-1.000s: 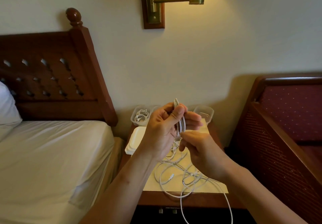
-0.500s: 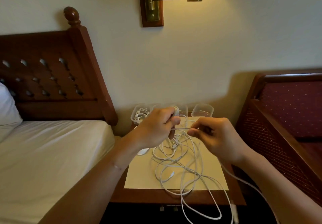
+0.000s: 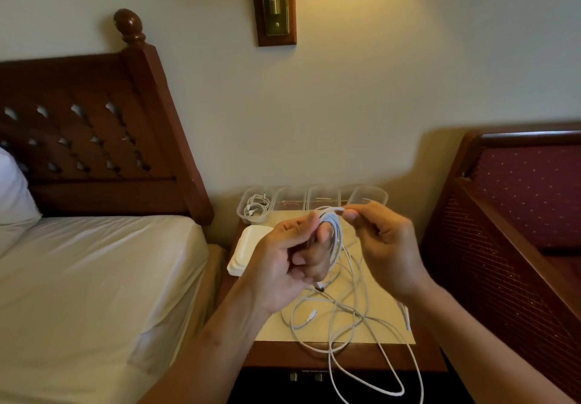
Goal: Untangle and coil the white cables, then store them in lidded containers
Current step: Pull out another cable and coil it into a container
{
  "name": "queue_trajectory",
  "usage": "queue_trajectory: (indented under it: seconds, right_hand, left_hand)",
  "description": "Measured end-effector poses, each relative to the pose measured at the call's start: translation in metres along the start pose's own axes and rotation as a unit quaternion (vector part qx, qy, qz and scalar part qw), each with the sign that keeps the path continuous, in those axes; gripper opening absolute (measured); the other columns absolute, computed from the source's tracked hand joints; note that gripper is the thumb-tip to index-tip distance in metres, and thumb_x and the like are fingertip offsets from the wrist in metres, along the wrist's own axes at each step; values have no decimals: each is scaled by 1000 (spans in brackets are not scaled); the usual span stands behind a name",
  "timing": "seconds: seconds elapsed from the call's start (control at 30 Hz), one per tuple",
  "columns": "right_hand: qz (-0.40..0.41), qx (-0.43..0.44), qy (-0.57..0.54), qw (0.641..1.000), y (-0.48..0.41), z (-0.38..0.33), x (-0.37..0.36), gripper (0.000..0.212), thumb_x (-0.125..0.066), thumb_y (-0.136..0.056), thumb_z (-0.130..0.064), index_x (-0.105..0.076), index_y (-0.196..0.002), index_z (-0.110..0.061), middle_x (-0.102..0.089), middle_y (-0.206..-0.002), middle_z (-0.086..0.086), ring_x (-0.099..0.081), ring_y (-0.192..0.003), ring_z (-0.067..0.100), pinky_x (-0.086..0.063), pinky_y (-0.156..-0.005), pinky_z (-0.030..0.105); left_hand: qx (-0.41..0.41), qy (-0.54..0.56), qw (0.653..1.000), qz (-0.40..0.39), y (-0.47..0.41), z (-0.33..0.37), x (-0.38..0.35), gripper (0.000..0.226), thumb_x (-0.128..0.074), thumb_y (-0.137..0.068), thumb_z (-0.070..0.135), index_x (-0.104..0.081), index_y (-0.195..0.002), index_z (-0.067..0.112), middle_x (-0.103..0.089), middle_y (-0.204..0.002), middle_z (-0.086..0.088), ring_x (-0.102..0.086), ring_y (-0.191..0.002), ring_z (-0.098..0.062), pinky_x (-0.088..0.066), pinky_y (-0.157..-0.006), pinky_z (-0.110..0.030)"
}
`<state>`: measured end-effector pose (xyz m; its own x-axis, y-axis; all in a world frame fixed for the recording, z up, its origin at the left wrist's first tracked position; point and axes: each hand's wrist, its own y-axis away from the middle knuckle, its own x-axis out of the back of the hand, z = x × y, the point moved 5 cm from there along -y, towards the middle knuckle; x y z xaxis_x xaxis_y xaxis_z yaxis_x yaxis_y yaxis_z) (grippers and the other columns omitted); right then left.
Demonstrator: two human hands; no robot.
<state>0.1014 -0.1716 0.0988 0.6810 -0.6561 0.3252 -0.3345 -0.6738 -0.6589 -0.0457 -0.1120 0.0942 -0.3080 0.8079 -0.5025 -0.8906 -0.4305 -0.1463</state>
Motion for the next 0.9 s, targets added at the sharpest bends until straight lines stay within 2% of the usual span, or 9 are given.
queue_trajectory:
  seconds: [0.1,0.2,0.27,0.4,0.5,0.57,0.67,0.83,0.9]
  right_hand:
    - [-46,-10,-31,998,18,-7,-18,40,-56,-98,8,-73,-114,-24,-73,-97,-13,-69,-90,10,-55,-77,27]
    - [-90,-41,-64,993,29,-14,-28,58,-47,-88,24,-70,-102,-27,-70,-87,-12,-65,-79,11,-52,-68,24]
    - [-108,-74,-70,989,34,-15,-31,51,-44,-90,22,-70,-100,-21,-69,-85,-6,-63,-75,17,-53,-65,33]
    - [-134,-128,-3,983,39,-10,-31,46,-47,-99,13,-58,-73,-23,-59,-60,-18,-51,-55,4,-39,-52,15]
    - [-178,-110,66,976,39,-15,-31,34,-51,-103,0,-58,-84,-27,-61,-69,-12,-57,-64,6,-43,-57,19]
    - [-216,-111,110,964,40,-19,-29,18,-50,-106,-14,-61,-104,-28,-60,-75,-13,-58,-67,8,-45,-59,23]
    - [-282,-78,212,933,42,-27,-27,18,-44,-109,-28,-55,-123,-29,-51,-78,-18,-55,-71,10,-41,-59,23]
    - [-297,-28,300,906,31,-39,-16,21,-35,-109,-45,-52,-115,-33,-56,-83,-13,-52,-70,12,-31,-55,22]
    - [-287,2,281,916,22,-42,-10,19,-41,-108,-45,-57,-108,-34,-61,-83,-13,-55,-70,10,-33,-55,22]
  left_hand:
    - [-34,103,994,-8,-1,-2,-10,35,-43,-107,30,-59,-88,5,-44,-51,3,-41,-42,-10,-37,-46,-25]
    - [-62,137,988,31,-6,-1,-14,38,-43,-107,30,-63,-90,2,-59,-59,-7,-56,-49,-17,-48,-54,-27]
    - [-86,106,987,79,-9,2,-14,36,-49,-103,28,-68,-88,2,-67,-68,-14,-66,-57,-23,-56,-60,-30]
    - [-116,8,984,134,-13,6,-17,31,-52,-100,23,-72,-93,1,-75,-87,-21,-75,-76,-31,-62,-73,-37]
    - [-134,-92,973,161,-16,9,-16,26,-53,-102,17,-70,-99,-3,-76,-94,-23,-76,-86,-37,-63,-80,-39]
    - [-144,-198,952,183,-18,12,-10,25,-54,-105,15,-67,-102,-6,-78,-94,-20,-77,-87,-35,-63,-82,-40]
    - [-126,-382,894,195,-24,18,3,25,-54,-107,19,-65,-100,-3,-79,-90,-11,-78,-85,-23,-63,-84,-42]
    - [-57,-665,737,108,-31,13,24,30,-56,-106,20,-53,-79,7,-64,-70,7,-64,-63,-6,-50,-60,-33]
    - [-8,-637,767,75,-29,11,29,32,-53,-107,20,-54,-80,3,-60,-65,-1,-59,-52,-9,-48,-50,-34]
